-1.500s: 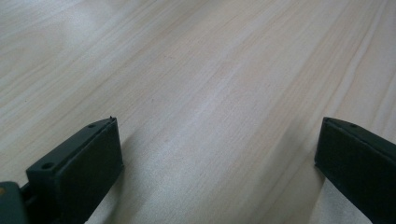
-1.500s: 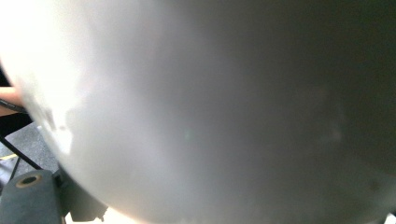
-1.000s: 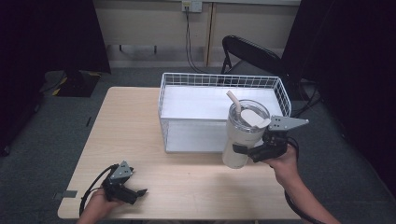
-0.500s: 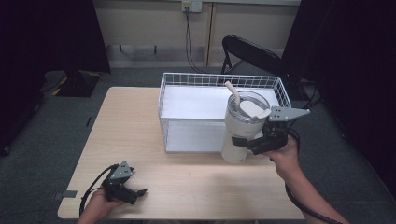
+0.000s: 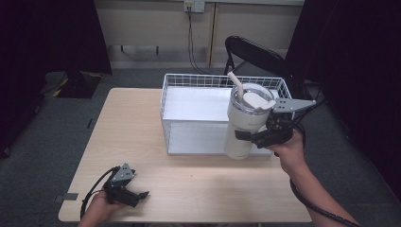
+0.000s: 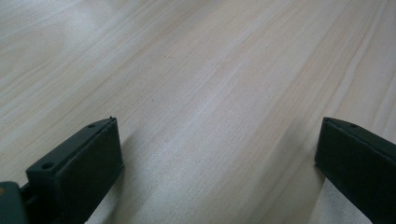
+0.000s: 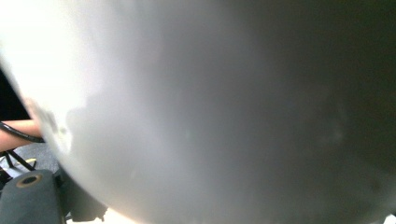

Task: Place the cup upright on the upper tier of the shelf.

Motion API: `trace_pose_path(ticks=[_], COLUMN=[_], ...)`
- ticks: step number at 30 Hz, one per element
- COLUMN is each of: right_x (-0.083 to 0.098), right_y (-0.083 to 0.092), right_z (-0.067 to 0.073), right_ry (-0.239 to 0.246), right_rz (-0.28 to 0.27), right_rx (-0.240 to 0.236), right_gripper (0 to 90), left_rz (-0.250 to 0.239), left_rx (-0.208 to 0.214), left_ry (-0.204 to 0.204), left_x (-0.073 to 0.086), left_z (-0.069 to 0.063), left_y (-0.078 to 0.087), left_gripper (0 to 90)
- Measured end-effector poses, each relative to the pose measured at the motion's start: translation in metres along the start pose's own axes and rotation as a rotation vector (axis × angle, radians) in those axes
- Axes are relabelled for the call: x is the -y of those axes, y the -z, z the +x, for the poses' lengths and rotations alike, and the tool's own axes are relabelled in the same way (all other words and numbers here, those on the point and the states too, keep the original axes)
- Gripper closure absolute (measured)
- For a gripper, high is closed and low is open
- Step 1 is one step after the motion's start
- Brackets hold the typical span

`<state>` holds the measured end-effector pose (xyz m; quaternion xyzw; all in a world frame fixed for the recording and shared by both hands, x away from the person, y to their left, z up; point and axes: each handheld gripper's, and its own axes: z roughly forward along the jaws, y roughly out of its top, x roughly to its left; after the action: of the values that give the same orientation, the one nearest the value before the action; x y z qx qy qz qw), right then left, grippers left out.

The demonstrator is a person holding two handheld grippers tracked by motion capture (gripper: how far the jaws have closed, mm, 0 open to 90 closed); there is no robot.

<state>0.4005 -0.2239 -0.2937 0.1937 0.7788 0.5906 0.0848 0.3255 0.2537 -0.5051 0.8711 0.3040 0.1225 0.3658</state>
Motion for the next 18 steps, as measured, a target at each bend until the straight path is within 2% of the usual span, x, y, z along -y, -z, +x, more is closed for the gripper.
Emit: trace_pose_path(ticks=[18], right_x=[-0.033], right_y=[-0.001], right_z=[-0.003], right_ry=[-0.007], right_rz=[0.008], right_rx=[0.003], right_gripper=[9.7], left_rz=[0.0], left_rx=[0.0], left_ry=[0.0], left_x=[0.0], left_z=[0.0], left_y=[0.0], left_gripper=[0.1])
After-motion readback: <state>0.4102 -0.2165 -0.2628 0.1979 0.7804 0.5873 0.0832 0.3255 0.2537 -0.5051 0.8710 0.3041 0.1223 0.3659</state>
